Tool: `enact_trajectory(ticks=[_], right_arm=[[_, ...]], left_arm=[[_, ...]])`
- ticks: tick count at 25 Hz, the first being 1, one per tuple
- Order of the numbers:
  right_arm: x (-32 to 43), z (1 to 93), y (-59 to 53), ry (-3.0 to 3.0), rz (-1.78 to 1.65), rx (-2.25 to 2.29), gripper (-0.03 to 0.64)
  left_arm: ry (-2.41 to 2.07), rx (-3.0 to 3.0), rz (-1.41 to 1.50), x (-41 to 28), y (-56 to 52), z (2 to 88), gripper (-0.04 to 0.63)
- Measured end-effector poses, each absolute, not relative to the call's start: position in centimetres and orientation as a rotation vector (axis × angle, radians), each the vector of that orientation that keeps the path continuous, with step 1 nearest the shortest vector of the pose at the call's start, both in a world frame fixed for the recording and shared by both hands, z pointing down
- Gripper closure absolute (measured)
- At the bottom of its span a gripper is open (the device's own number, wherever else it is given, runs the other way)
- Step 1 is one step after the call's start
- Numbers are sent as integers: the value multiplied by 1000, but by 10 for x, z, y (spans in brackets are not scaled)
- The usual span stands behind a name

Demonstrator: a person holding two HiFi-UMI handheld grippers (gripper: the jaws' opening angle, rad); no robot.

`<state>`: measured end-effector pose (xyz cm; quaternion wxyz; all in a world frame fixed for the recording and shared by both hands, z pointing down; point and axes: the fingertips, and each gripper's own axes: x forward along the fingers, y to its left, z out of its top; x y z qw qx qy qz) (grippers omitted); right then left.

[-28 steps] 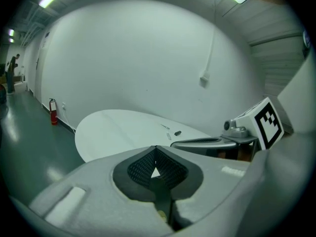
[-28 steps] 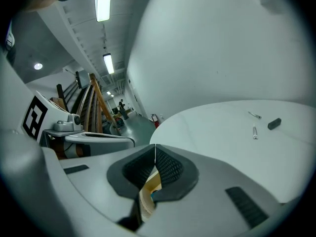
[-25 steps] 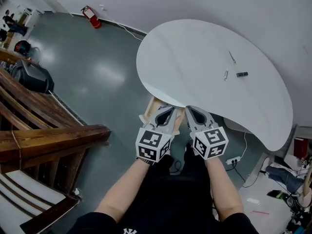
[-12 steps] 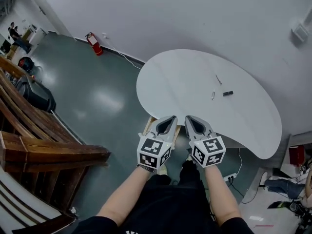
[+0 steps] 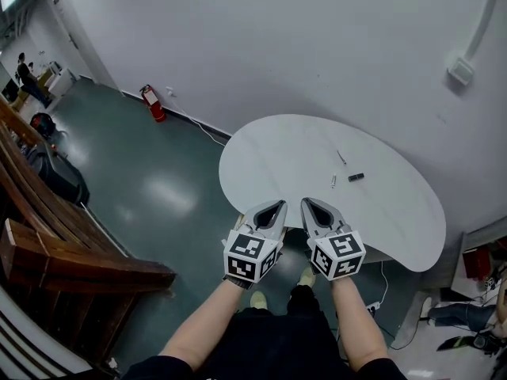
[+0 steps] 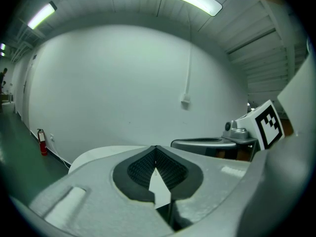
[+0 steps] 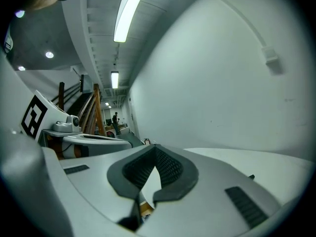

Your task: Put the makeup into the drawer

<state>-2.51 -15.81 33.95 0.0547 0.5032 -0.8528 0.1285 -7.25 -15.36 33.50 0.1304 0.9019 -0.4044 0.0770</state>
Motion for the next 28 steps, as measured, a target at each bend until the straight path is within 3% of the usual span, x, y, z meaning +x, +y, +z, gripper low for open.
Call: enact_trajectory(ticks=[28], right_arm=[[-21, 292, -161, -2595, 240, 1563, 601]], left_arm=[[-1150, 2706, 164, -54, -161, 290, 586]])
